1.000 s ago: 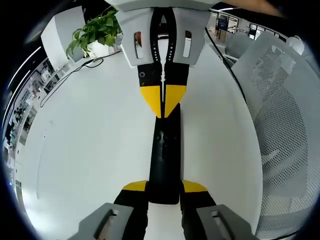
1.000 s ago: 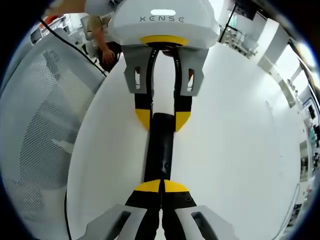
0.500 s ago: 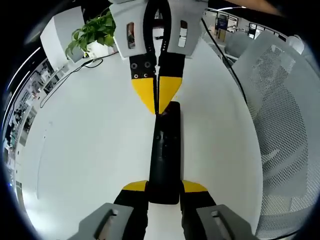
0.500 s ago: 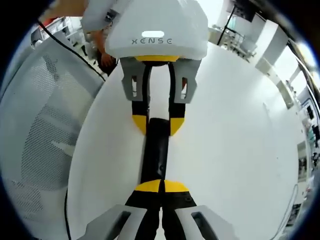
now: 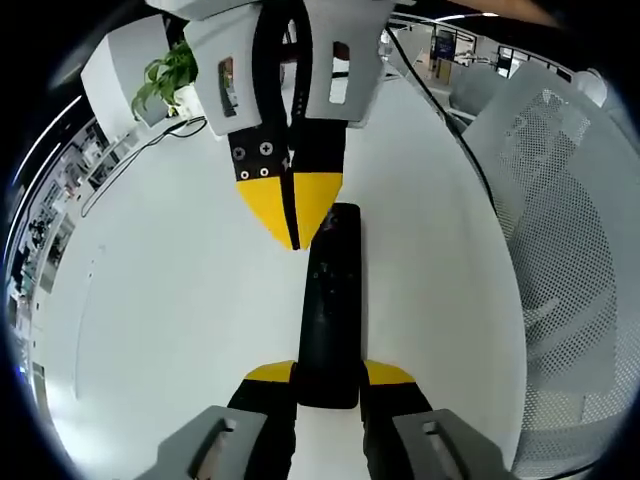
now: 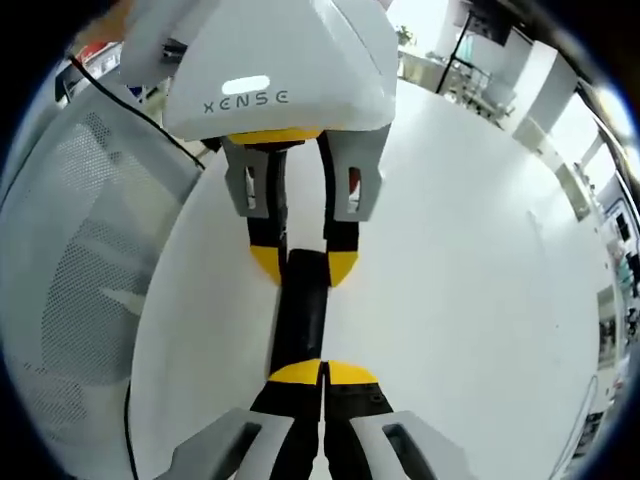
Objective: Press the specified remote control buttons in sequence, fully releasing each button before pressing the next.
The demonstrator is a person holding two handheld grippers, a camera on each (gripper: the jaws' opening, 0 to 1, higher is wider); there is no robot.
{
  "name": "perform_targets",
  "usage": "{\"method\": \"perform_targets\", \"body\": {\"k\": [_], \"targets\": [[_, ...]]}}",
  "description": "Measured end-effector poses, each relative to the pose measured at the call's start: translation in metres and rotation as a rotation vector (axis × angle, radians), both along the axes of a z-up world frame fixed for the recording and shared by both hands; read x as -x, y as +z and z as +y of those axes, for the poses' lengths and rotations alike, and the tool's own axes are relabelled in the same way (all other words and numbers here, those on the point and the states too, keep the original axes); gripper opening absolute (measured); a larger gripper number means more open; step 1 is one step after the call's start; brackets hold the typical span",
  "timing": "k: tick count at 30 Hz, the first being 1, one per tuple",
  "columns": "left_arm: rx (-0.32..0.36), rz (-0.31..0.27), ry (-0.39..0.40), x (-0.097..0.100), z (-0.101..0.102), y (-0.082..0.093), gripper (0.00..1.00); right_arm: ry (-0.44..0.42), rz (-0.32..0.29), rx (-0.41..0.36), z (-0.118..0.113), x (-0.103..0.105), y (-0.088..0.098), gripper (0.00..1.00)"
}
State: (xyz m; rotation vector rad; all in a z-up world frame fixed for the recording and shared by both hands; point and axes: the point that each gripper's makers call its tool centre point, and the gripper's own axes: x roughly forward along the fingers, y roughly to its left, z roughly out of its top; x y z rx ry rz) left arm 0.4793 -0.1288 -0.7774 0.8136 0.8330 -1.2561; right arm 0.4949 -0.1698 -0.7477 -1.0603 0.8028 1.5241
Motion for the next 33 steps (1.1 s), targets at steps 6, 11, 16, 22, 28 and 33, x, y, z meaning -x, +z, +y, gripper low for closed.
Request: {"method": "perform_targets", "body": {"k": [6,11,16,22,28,33], "targets": [[0.005,-0.001,0.001,0.000,0.000,0.000,0.23,0.018,0.011,0.015,0.002,0.004,-0.010,0.00],[0.006,-0.002,0.001,0.000,0.000,0.000,0.23,0.021,0.017,0.023,0.001,0.004,-0.014,0.00],[0.008,-0.002,0.000,0.000,-0.001,0.000,0.23,0.023,0.020,0.027,0.002,0.003,-0.017,0.00],[0.008,-0.003,0.000,0.000,-0.001,0.000,0.23,0.027,0.024,0.026,0.003,0.004,-0.018,0.00],[0.006,-0.007,-0.004,0.001,-0.001,0.000,0.23,0.024,0.029,0.025,0.002,0.005,-0.021,0.00],[0.007,-0.009,-0.004,0.001,-0.001,0.000,0.23,0.032,0.029,0.031,0.001,0.006,-0.022,0.00]]}}
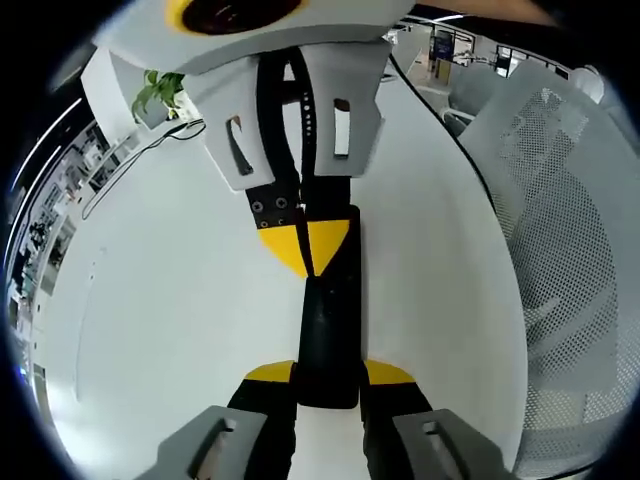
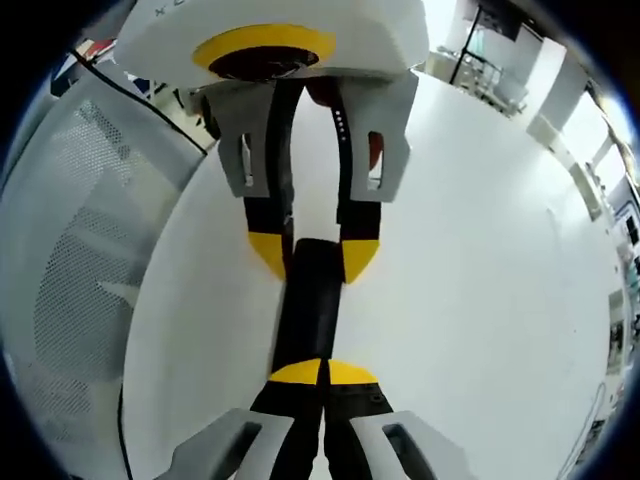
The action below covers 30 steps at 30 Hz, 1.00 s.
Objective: Press the specified remote control buttons in sequence, fully releasing each button before pressing the next.
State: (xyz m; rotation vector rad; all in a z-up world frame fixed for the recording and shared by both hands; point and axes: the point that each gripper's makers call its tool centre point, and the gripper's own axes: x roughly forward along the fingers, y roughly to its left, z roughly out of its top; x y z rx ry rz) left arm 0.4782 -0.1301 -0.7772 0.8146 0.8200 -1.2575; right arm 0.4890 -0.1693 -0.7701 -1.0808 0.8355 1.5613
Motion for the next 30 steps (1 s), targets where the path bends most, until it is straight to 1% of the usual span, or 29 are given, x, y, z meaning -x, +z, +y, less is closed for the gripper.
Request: {"method": "perform_targets", "body": {"k": [14,25,30], "targets": [[0.007,0.004,0.003,0.0005,0.0008,-0.0003,0.23,0.017,0.001,0.014,0.0007,0.0013,-0.0012,0.00],[0.003,0.007,0.009,-0.0005,0.0024,-0.0006,0.23,-0.026,0.028,0.015,0.0023,0.0001,-0.0025,0.00],[0.003,0.009,0.008,-0.0011,0.0026,-0.0008,0.22,-0.033,0.025,0.010,0.0029,0.0003,-0.0027,0.00]]}}
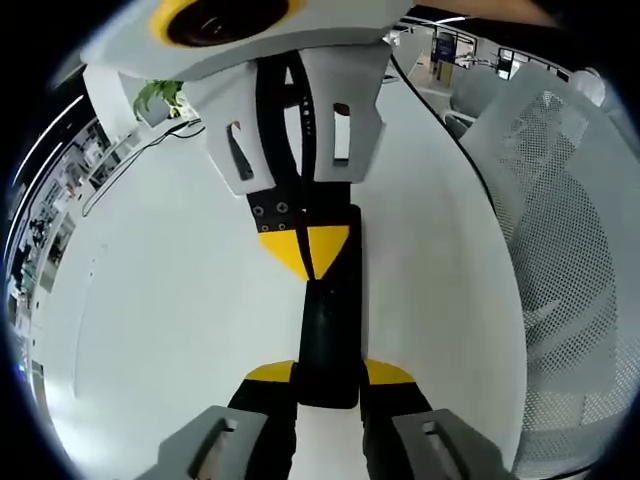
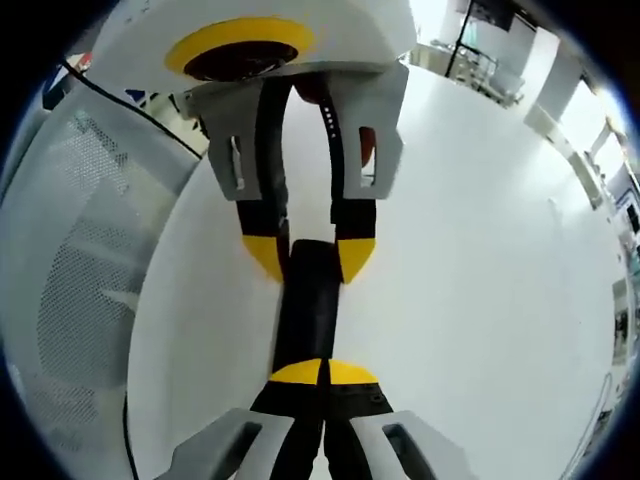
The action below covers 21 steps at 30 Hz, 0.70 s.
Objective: Press the specified remote control buttons in sequence, fully releasing each button before pressing the next.
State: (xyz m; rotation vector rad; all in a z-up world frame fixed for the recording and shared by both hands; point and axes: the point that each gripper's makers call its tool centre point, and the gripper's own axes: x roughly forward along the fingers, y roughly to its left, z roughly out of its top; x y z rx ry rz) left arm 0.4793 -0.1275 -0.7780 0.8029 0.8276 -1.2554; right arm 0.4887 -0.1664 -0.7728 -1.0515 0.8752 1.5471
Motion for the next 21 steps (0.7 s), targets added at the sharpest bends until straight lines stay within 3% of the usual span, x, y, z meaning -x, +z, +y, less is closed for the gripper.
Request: {"method": "perform_targets", "body": {"k": [21], "targets": [[-0.004,0.000,0.002,0.0004,0.0000,0.0001,0.23,0.012,-0.034,-0.009,0.0000,0.0006,0.0011,0.00]]}}
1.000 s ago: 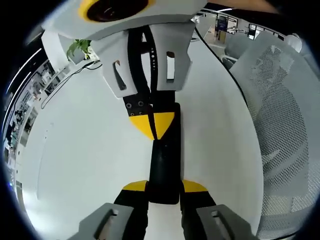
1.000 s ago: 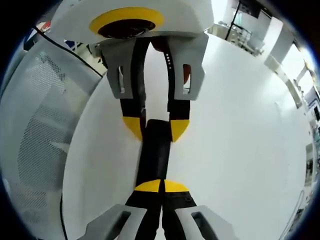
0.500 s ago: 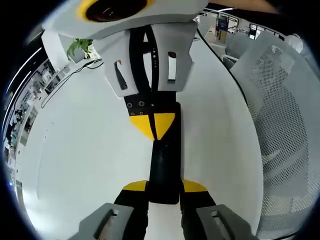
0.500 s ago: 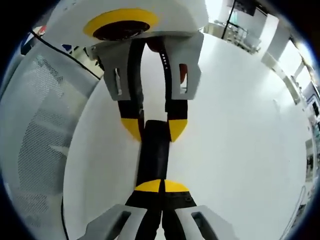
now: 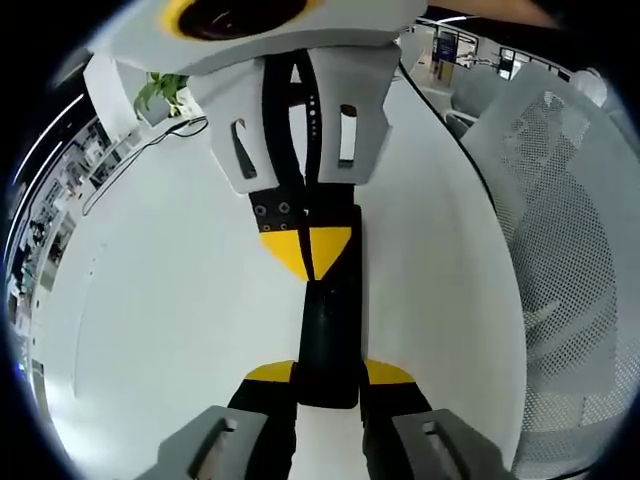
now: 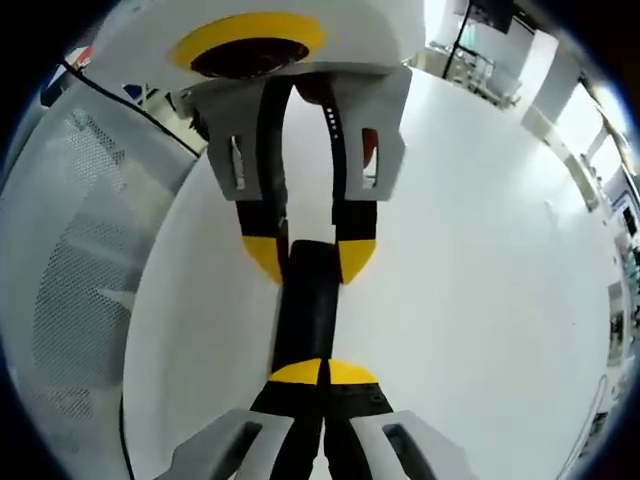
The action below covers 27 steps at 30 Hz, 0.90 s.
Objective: Press the specified remote control buttons in sequence, fully releasing each button before pressing the next.
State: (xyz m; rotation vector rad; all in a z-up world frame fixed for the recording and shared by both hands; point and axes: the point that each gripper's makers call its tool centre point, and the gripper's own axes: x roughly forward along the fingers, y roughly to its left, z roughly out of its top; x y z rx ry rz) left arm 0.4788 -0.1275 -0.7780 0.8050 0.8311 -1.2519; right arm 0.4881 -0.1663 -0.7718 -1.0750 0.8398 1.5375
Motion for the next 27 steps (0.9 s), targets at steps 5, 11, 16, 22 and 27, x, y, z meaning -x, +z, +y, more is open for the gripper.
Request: {"method": "perform_targets", "body": {"k": [5,11,16,22,27], "targets": [[0.002,-0.003,0.000,0.000,0.000,0.000,0.23,0.012,-0.014,-0.008,0.000,0.000,0.001,0.00],[0.001,-0.008,-0.003,0.000,0.000,0.001,0.23,0.016,-0.027,-0.003,-0.005,-0.001,0.009,0.00],[-0.001,-0.008,-0.005,0.000,0.000,0.001,0.23,-0.004,-0.033,-0.024,-0.006,-0.005,0.021,0.00],[-0.005,-0.010,-0.007,0.000,0.000,0.001,0.23,-0.014,-0.037,-0.049,-0.001,-0.006,0.034,0.00],[-0.007,-0.014,-0.009,0.000,0.001,0.001,0.23,-0.023,-0.024,-0.056,0.000,-0.003,0.038,0.00]]}}
